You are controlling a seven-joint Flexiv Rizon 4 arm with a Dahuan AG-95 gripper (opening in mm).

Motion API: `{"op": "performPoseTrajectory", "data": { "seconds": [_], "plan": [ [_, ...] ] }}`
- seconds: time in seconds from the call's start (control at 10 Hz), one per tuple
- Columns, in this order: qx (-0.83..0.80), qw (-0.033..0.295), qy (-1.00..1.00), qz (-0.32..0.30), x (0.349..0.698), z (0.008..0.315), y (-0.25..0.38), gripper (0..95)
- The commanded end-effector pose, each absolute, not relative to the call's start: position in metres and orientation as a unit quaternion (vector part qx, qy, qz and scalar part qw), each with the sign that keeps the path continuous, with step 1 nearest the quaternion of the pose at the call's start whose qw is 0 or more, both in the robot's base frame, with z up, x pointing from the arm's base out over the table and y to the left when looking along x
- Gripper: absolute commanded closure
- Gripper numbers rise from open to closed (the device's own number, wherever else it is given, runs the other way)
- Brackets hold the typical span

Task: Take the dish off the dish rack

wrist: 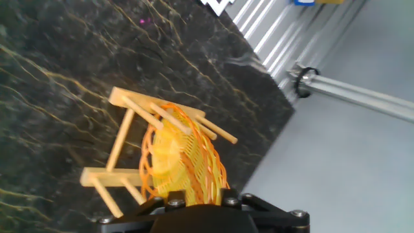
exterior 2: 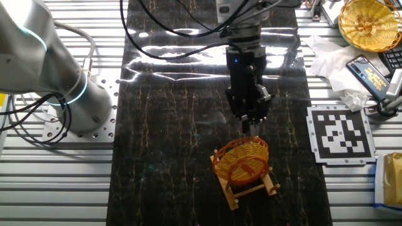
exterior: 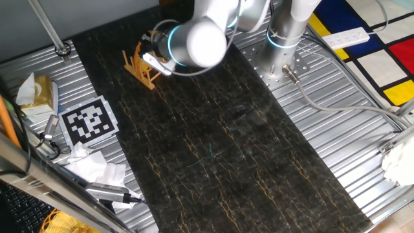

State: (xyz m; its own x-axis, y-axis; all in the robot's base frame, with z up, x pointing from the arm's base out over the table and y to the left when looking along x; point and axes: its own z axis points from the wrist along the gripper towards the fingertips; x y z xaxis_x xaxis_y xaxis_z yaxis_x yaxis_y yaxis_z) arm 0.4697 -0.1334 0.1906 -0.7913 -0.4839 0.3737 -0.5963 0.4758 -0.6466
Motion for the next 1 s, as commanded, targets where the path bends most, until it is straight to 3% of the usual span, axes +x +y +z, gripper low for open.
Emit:
{"op": "performPoseTrajectory", "data": {
  "seconds": [0.1,1.0],
  "plan": [
    [0.310,0.062,-0.860,0.400,0.4701,0.1911,-0.1338,76.0],
    [0.311,0.053,-0.862,0.397,0.4727,0.1981,-0.1333,76.0]
  ]
}}
